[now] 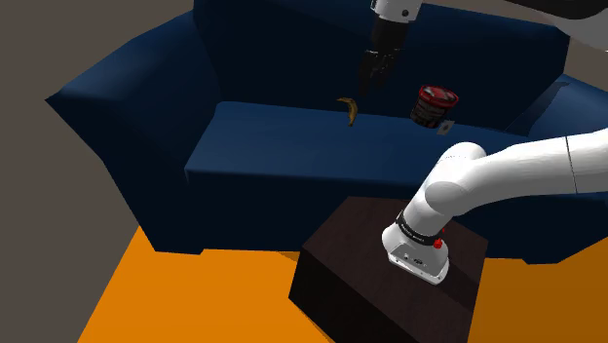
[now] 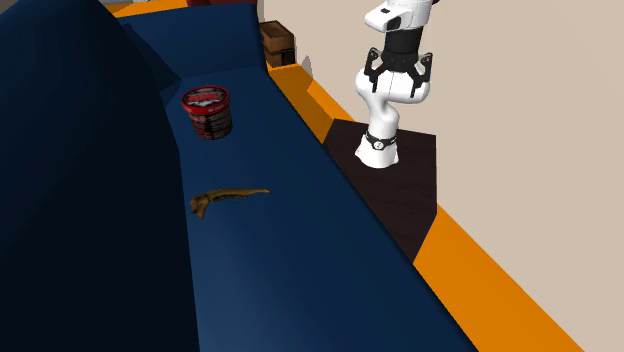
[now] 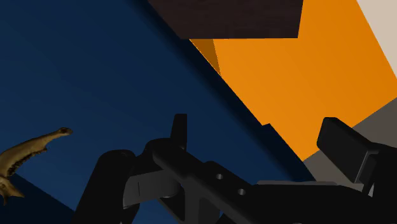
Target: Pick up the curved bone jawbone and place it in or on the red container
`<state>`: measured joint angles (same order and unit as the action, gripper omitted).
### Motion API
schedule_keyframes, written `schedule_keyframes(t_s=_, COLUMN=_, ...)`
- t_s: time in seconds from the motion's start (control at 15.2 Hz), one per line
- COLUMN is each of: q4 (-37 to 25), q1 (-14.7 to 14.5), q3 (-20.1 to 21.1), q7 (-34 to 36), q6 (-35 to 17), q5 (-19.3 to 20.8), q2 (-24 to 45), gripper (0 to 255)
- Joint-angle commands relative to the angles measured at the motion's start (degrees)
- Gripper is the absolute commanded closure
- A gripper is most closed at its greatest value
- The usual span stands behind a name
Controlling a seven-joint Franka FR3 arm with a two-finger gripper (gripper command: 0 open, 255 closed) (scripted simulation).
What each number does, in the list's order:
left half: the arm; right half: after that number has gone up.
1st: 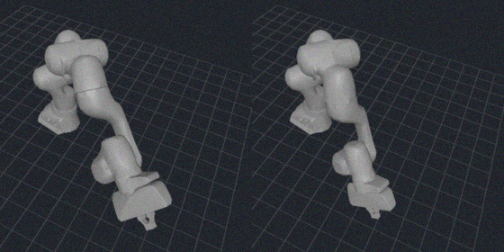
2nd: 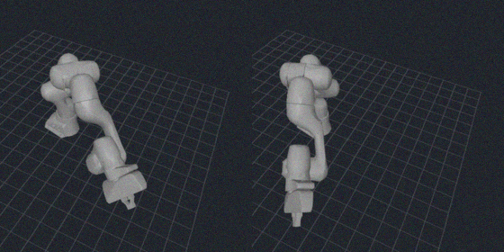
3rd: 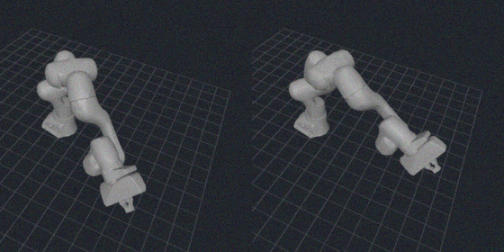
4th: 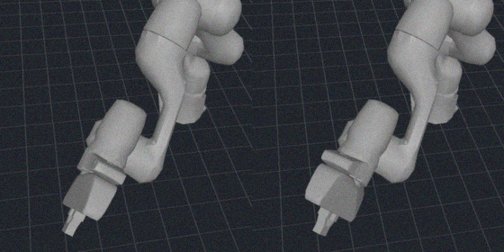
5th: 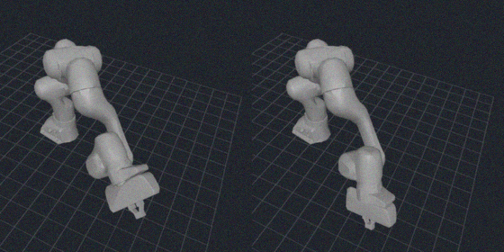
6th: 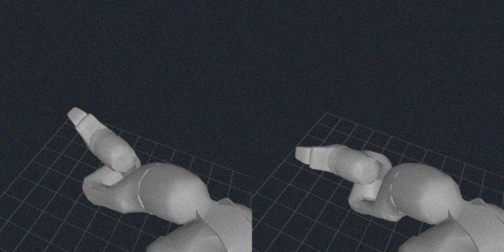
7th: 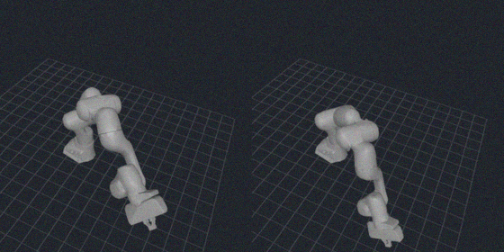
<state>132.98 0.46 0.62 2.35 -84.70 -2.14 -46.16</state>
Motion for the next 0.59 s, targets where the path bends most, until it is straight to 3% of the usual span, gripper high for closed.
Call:
schedule_keyframes(t_s=0.0, q4=0.0, q1=0.0, q3=0.0, q7=0.0, q6=0.0, q5=0.0, q2=0.0, gripper=0)
schedule_keyframes(t_s=0.53, q4=3.7, q1=4.6, q3=-4.3, q7=0.5, q6=-13.8, q5=3.4, q2=8.1, gripper=0)
